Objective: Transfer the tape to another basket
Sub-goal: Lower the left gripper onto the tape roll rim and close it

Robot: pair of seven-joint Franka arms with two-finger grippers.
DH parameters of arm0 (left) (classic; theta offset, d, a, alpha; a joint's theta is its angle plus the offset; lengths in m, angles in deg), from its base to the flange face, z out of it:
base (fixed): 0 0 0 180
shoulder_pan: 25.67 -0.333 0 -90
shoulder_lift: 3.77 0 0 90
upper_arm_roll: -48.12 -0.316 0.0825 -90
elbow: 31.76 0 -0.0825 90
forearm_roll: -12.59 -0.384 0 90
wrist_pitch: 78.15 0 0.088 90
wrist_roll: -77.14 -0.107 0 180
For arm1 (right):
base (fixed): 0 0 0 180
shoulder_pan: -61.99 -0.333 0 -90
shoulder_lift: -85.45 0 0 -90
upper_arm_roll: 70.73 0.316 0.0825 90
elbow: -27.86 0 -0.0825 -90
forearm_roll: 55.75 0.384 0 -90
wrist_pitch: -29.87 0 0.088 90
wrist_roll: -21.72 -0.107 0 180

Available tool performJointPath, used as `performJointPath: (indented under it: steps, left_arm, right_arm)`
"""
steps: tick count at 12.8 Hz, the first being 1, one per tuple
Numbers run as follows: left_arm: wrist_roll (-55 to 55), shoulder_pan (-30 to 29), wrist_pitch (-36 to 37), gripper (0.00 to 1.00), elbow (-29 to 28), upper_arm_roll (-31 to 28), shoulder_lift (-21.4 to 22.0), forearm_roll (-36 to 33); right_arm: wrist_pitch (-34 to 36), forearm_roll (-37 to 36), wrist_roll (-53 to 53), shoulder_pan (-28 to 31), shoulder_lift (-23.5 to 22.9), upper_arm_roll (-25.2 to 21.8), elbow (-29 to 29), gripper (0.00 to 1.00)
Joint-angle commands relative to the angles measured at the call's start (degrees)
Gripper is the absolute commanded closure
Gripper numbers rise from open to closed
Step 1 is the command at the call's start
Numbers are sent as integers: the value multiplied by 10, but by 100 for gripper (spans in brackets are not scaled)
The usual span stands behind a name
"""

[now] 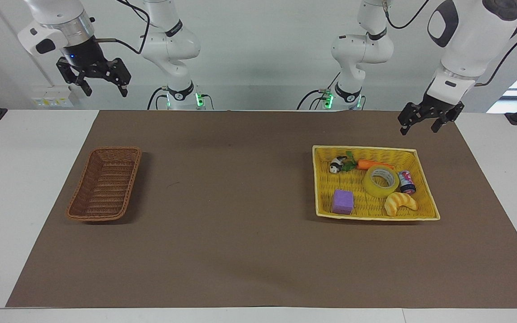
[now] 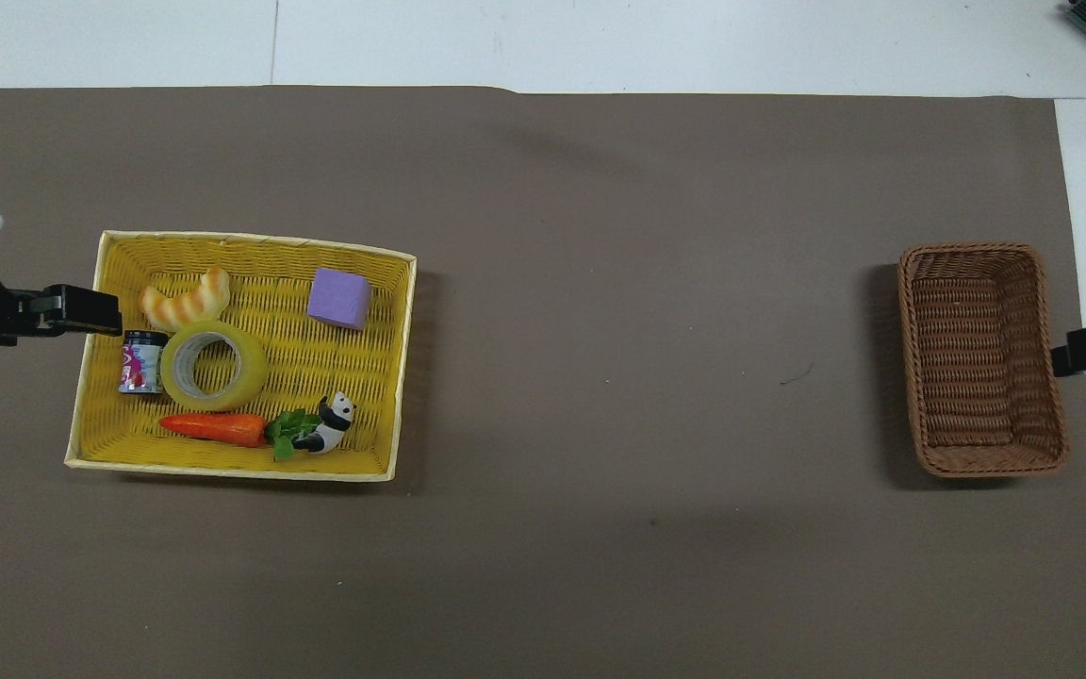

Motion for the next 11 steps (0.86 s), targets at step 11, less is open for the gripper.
performJointPath:
  steps: [11]
  left_arm:
    - [-32,-43,-322,5,-228,3,-64,-13]
  right_arm:
    - [-51,6,5,-36,29,3,-71,0]
